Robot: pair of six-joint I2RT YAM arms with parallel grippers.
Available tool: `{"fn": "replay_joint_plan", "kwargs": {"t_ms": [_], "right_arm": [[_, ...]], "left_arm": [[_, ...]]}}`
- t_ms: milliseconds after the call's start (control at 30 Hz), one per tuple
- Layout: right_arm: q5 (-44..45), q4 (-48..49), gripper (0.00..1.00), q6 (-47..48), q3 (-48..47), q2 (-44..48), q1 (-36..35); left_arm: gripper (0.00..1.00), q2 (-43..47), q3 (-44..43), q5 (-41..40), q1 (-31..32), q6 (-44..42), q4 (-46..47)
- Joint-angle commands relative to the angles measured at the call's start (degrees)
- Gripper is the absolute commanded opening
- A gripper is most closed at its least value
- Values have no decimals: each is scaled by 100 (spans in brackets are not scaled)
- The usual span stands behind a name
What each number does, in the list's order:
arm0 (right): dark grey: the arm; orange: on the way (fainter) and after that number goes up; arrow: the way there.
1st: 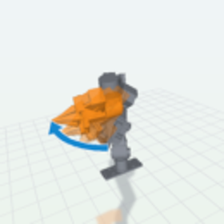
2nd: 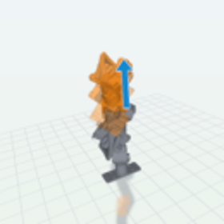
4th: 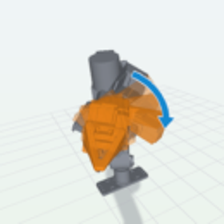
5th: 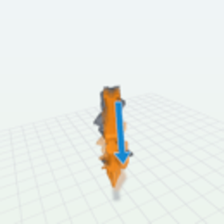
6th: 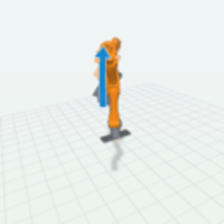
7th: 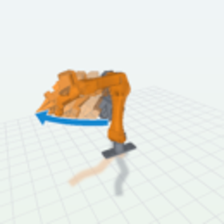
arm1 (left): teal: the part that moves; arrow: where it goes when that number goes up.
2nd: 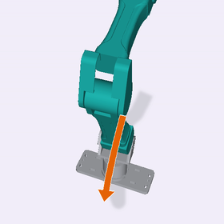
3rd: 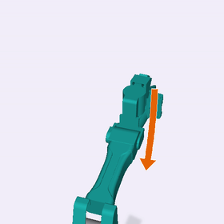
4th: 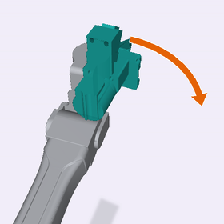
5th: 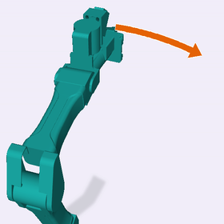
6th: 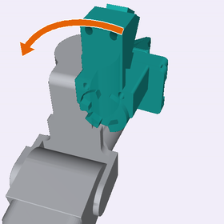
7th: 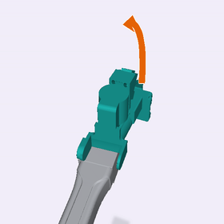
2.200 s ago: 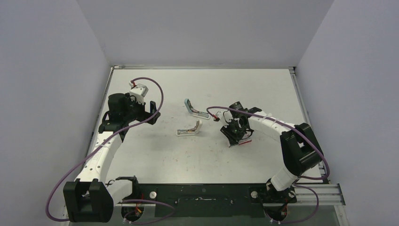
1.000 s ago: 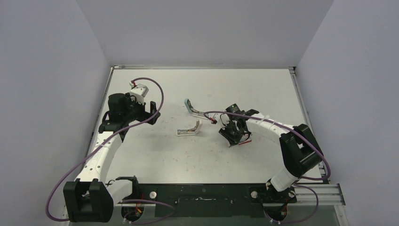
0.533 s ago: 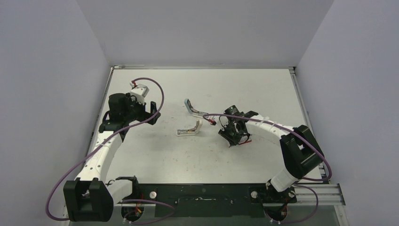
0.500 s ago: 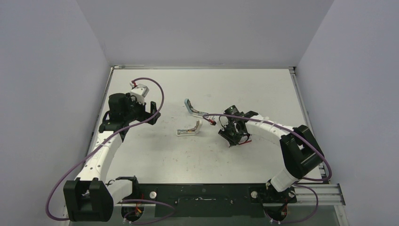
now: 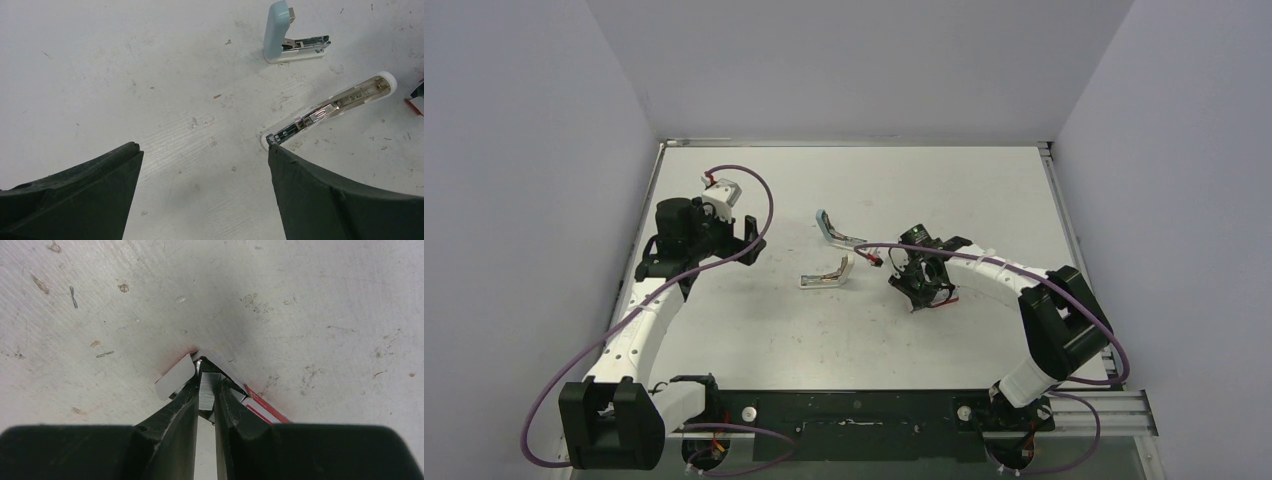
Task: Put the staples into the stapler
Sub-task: Pick up the staple from the staple box.
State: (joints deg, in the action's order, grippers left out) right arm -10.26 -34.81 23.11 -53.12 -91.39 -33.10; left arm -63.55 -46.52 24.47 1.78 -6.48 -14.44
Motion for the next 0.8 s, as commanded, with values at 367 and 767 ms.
{"fn": "replay_joint_plan", "kwargs": {"t_ms": [367, 767], "right_arm": [[-105, -29, 6, -117, -153, 319, -24], [27, 50, 23, -74, -34, 285, 8]], "left_arm": [[96, -17, -204, 49, 59, -83, 92], [97, -15, -208, 39, 68, -94, 74]]}}
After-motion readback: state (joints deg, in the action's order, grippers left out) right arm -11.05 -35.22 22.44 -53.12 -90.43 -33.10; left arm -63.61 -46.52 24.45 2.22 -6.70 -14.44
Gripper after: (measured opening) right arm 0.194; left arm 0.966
